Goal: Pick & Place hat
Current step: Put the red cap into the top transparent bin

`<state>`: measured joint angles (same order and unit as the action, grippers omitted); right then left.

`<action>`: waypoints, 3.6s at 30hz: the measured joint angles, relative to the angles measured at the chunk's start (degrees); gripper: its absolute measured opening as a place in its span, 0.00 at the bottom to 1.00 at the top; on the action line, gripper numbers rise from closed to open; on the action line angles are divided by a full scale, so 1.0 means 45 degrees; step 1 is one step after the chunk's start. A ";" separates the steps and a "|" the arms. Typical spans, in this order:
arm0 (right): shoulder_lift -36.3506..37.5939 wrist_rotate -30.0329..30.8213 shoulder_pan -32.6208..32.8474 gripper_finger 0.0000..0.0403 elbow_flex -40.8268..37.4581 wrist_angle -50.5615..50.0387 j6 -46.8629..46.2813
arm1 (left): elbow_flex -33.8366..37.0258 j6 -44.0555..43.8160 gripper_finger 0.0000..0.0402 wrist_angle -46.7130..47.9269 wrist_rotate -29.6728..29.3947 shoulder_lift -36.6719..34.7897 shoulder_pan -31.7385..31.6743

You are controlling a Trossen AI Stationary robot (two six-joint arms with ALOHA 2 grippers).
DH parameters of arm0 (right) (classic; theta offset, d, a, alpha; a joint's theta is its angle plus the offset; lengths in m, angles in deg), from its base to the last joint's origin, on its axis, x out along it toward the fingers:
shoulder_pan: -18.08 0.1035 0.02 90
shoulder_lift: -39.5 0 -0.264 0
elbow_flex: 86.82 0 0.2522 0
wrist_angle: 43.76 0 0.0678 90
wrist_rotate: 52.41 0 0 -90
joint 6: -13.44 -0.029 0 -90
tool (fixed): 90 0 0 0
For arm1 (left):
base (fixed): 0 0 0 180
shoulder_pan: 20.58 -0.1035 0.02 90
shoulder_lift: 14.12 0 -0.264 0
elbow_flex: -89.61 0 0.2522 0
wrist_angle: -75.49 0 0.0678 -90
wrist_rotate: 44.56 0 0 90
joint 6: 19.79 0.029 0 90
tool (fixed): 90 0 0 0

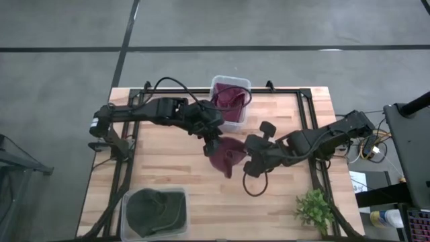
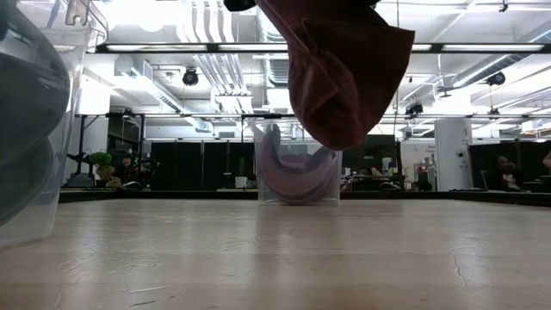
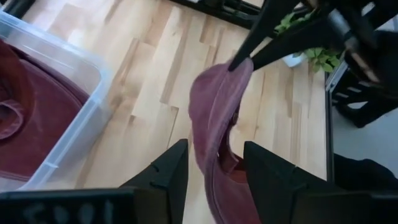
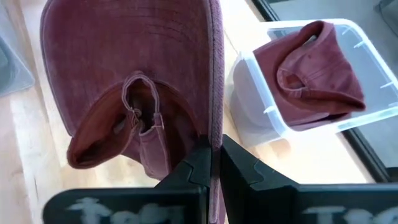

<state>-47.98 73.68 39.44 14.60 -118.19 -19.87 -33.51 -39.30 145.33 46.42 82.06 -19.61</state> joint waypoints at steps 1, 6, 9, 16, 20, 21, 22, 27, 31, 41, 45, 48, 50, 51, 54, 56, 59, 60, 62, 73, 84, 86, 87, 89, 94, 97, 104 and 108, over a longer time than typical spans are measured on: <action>0.0000 0.0033 -0.0004 0.03 0.0036 0.0007 0.0071 | 0.0002 0.0000 0.37 0.0003 0.0000 0.0075 0.0000; -0.0005 0.0040 -0.0013 0.03 0.0284 0.0092 0.0322 | 0.0005 0.0014 0.37 -0.0018 -0.0002 0.0387 0.0000; -0.0005 0.0034 -0.0009 0.03 0.0298 0.0148 0.0330 | 0.0002 0.0009 0.36 -0.0158 -0.0064 0.0547 -0.0025; -0.0161 0.0054 -0.0013 0.03 0.0224 0.0216 0.0157 | 0.0000 -0.0027 0.06 -0.0203 -0.0024 0.0633 -0.0043; -0.0170 0.0121 -0.0015 0.05 0.0206 0.0230 -0.0299 | 0.0005 0.0185 0.02 -0.0205 -0.0005 0.0633 -0.0073; -0.0170 0.0208 -0.0013 0.06 0.0202 0.0176 -0.0630 | 0.0005 0.0298 0.02 -0.0223 -0.0137 0.0633 -0.0078; -0.0170 0.0309 -0.0013 0.08 0.0202 0.0043 -0.0858 | 0.0005 0.0369 0.02 -0.0233 -0.0383 0.0633 -0.0071; 0.0146 0.0344 0.0010 0.21 0.0202 -0.1960 -0.2517 | 0.0005 0.0342 0.01 -0.0310 -0.2301 0.0310 -0.0147; 0.0266 0.0379 0.0122 0.32 0.0159 -0.2779 -0.3180 | 0.0005 0.0651 0.01 -0.0935 -0.3936 -0.0189 -0.0333; 0.0081 0.2493 0.1084 0.40 0.0066 -0.1671 0.0085 | 0.0000 -0.0360 0.01 -0.3311 -0.4572 -0.1065 -0.0869; -0.0048 0.4192 0.1910 0.36 0.0041 -0.0740 0.2560 | 0.0000 -0.0580 0.01 -0.3628 -0.4780 -0.1116 -0.0963; -0.0265 0.5946 0.2495 0.33 0.0037 0.0190 0.4409 | 0.0000 -0.0709 0.01 -0.3833 -0.5061 -0.1096 -0.0967; -0.0429 0.6941 0.2663 0.31 0.0037 0.0598 0.5488 | 0.0000 -0.0691 0.01 -0.3990 -0.5073 -0.1083 -0.0961; -0.0497 0.7302 0.2697 0.31 0.0037 0.0676 0.5802 | 0.0000 -0.0688 0.01 -0.4079 -0.5076 -0.1082 -0.0942; -0.0757 0.7744 0.2571 0.30 0.0037 0.0917 0.6218 | 0.0000 -0.0824 0.01 -0.4232 -0.4976 -0.1082 -0.0942; -0.0919 0.7884 0.2341 0.30 0.0032 0.0923 0.6277 | 0.0000 -0.0993 0.01 -0.4227 -0.4773 -0.1082 -0.0924; -0.1126 0.8116 0.1989 0.31 0.0032 0.0966 0.6393 | 0.0000 -0.1099 0.01 -0.4222 -0.4710 -0.1057 -0.0794; -0.1234 0.8365 0.1864 0.31 0.0032 0.0985 0.6446 | 0.0000 -0.1114 0.01 -0.4234 -0.4690 -0.1013 -0.0738; -0.1466 0.9342 0.1754 0.31 0.0032 0.0996 0.6541 | 0.0005 -0.1117 0.01 -0.4213 -0.4578 -0.0981 -0.0675; -0.2024 1.0094 0.1557 0.25 0.0035 0.1382 0.7343 | 0.0582 -0.1248 0.01 -0.4902 -0.3918 -0.0970 -0.0397; -0.1773 0.9550 0.1454 0.03 0.0037 0.1436 0.6669 | 0.0791 -0.1268 0.01 -0.4874 -0.3734 -0.0970 -0.0398; -0.1712 0.9236 0.1457 0.03 0.0039 0.1465 0.6706 | 0.0767 -0.1295 0.01 -0.4812 -0.3590 -0.0970 -0.0418; -0.1670 0.9055 0.1481 0.03 0.0041 0.1467 0.6736 | 0.0758 -0.1307 0.01 -0.4805 -0.3485 -0.0970 -0.0423; -0.1637 0.8834 0.1524 0.03 0.0043 0.1473 0.6743 | 0.0758 -0.1297 0.01 -0.4795 -0.3378 -0.0975 -0.0418; -0.1550 0.8594 0.1590 0.03 0.0046 0.1443 0.6744 | 0.0792 -0.1270 0.08 -0.4808 -0.2792 -0.0975 -0.0427; -0.1418 0.8282 0.1675 0.02 0.0046 0.1445 0.6743 | 0.0801 -0.1311 0.10 -0.4752 -0.2590 -0.0980 -0.0432; -0.1250 0.7357 0.1813 0.02 0.0051 0.1371 0.7165 | 0.0621 0.0130 0.11 -0.4693 -0.2527 -0.0994 -0.0441; -0.1171 0.6031 0.1801 0.02 0.0051 0.1053 0.7226 | 0.0278 0.1938 0.12 -0.4916 -0.2410 -0.1024 -0.0435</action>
<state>-53.25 100.82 47.55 14.83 -113.45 12.64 -32.26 -30.58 123.20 35.57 77.45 -21.57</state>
